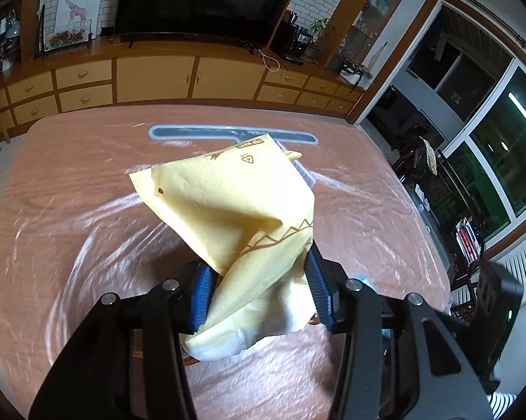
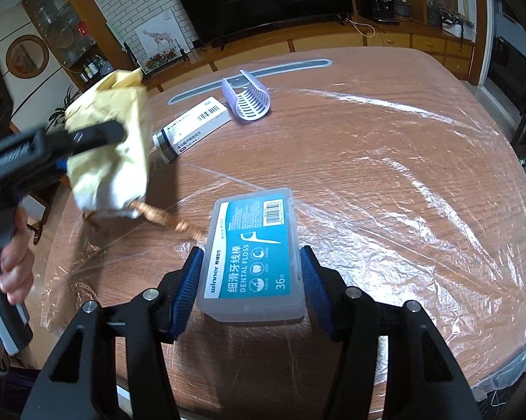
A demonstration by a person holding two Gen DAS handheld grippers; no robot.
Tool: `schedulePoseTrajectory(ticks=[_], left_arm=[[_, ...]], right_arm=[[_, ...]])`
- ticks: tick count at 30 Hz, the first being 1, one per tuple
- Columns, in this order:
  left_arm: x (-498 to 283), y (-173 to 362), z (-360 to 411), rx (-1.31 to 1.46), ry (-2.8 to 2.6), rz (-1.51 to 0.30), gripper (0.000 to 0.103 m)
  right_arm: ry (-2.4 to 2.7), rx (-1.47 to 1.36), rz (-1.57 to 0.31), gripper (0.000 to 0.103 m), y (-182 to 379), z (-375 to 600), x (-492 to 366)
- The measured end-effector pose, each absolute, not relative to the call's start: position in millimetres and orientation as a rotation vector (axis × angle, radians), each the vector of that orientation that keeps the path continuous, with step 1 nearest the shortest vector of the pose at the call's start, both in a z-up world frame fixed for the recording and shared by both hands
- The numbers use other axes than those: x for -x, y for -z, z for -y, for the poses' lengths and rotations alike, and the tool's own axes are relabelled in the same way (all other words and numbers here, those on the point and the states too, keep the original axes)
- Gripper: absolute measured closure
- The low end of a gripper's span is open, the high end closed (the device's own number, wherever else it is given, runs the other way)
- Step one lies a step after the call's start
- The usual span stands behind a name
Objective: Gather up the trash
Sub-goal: 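Lift the yellow envelope with the left tool while the right tool lifts the floss case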
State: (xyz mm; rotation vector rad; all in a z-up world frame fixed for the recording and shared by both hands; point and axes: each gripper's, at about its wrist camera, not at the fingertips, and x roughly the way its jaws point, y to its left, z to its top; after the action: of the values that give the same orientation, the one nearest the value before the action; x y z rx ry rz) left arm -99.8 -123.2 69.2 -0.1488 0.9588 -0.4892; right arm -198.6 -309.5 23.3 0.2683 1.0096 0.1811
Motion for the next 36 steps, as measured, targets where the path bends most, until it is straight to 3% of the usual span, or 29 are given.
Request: schedulePoseTrajectory(ticks=[27, 36], left_arm=[[152, -58, 100, 0.212, 0.47, -0.978, 0.054], [158, -60, 93, 0.216, 0.47, -0.969, 0.054]], right_arm=[[-0.127, -0.002, -1.053, 0.049, -9, 280, 200], [-0.175, -0.106, -1.021, 0.05, -20, 294, 208]])
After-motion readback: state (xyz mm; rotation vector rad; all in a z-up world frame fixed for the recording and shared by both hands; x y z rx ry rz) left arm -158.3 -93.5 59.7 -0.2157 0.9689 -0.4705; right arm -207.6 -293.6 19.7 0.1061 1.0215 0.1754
